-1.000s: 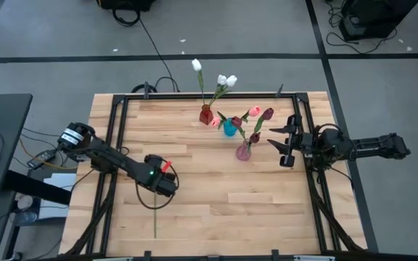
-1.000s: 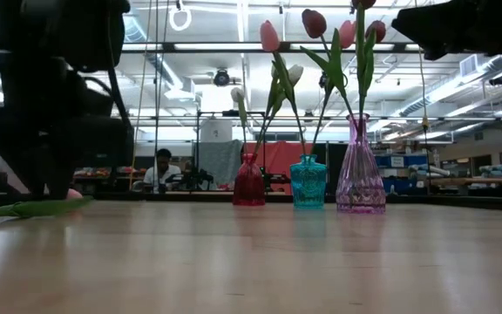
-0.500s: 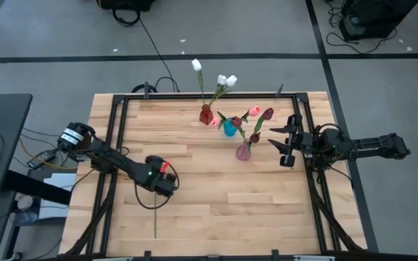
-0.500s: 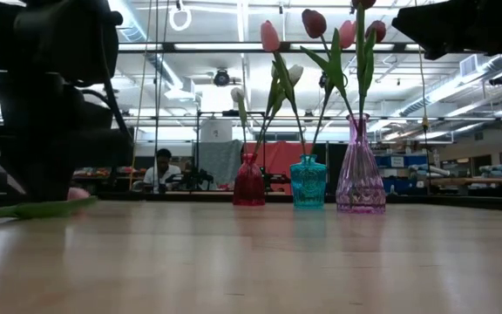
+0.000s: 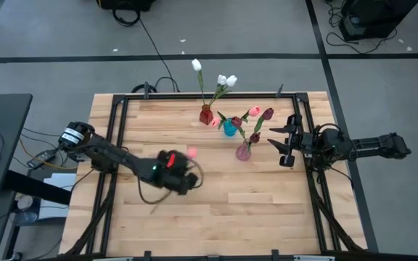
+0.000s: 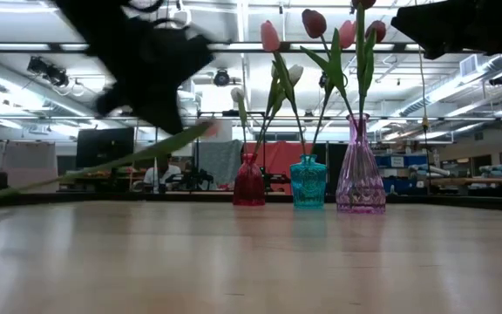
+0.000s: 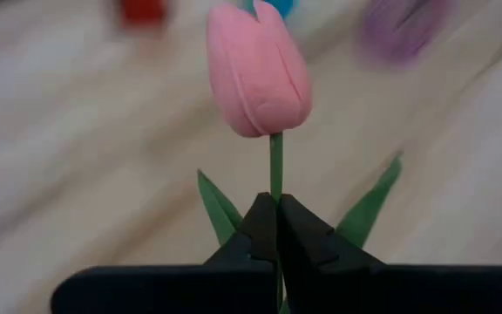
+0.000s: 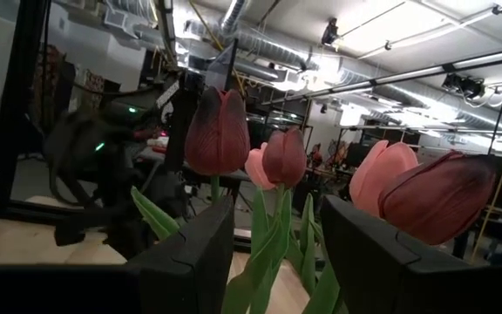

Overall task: Sort flowers into vase by color
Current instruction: Put the pink tulip into the blue vase

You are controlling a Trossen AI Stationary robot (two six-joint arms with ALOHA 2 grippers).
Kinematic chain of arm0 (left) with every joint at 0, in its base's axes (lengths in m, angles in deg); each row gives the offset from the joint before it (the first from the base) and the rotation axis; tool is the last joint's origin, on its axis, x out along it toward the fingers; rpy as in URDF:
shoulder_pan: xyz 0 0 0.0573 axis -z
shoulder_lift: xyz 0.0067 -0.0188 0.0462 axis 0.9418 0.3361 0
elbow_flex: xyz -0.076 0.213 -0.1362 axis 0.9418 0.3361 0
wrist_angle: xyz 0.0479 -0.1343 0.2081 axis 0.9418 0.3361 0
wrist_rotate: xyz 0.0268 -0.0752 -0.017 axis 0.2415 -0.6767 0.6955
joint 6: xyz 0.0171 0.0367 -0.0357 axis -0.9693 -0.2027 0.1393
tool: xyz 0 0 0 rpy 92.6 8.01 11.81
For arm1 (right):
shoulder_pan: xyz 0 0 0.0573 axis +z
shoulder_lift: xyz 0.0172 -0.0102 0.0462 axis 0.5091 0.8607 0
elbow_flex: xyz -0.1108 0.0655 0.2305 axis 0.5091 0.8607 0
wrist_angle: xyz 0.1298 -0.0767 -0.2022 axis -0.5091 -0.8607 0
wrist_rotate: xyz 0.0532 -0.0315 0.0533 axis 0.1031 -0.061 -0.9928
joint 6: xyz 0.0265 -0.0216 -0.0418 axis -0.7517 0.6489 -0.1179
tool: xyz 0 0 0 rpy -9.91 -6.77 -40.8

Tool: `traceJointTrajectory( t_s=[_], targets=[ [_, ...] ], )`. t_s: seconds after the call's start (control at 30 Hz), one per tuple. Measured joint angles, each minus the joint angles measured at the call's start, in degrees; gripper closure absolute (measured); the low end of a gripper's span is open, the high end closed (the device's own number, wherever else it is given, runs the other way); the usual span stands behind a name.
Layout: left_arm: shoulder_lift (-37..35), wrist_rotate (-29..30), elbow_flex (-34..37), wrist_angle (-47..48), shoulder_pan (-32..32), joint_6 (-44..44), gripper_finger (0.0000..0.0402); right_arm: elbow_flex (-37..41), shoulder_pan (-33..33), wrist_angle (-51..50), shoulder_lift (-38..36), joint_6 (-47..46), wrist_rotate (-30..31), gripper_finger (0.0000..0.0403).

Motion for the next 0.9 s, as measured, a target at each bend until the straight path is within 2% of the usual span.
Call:
traceJointTrajectory(
  t_s=[0.07,0.17,0.3,0.47,0.6,0.77,0.9],
  targets=[
    [0.0,-0.2,0.0,-12.5,-3.5,-12.2,0.0399,0.0,0.0,0.8,0.7,0.0,0.0,0.0218],
    [0.1,-3.6,0.0,-30.1,-8.9,-30.8,0.04,0.0,0.0,1.9,2.2,-0.2,0.0,0.0218],
    [-1.0,-6.8,-0.1,-46.1,-13.8,-48.0,0.04,0.0,0.0,2.1,3.5,-0.2,0.0,0.0218],
    [-1.8,-13.4,3.8,-58.3,-16.6,-55.4,0.0401,0.0,0.0,1.6,3.6,0.3,0.0,0.0218],
    [-1.7,-17.2,9.4,-70.3,-17.7,-55.2,0.0401,0.0,0.0,1.6,3.6,0.3,0.3,0.0218],
    [-1.6,-22.6,16.6,-90.4,-17.8,-56.9,0.0401,0.0,0.0,1.7,3.6,0.3,0.2,0.0218],
    [-1.7,-25.2,18.9,-105.2,-17.5,-62.9,0.0401,0.0,0.0,3.3,3.8,0.2,0.3,0.0218]
  ],
)
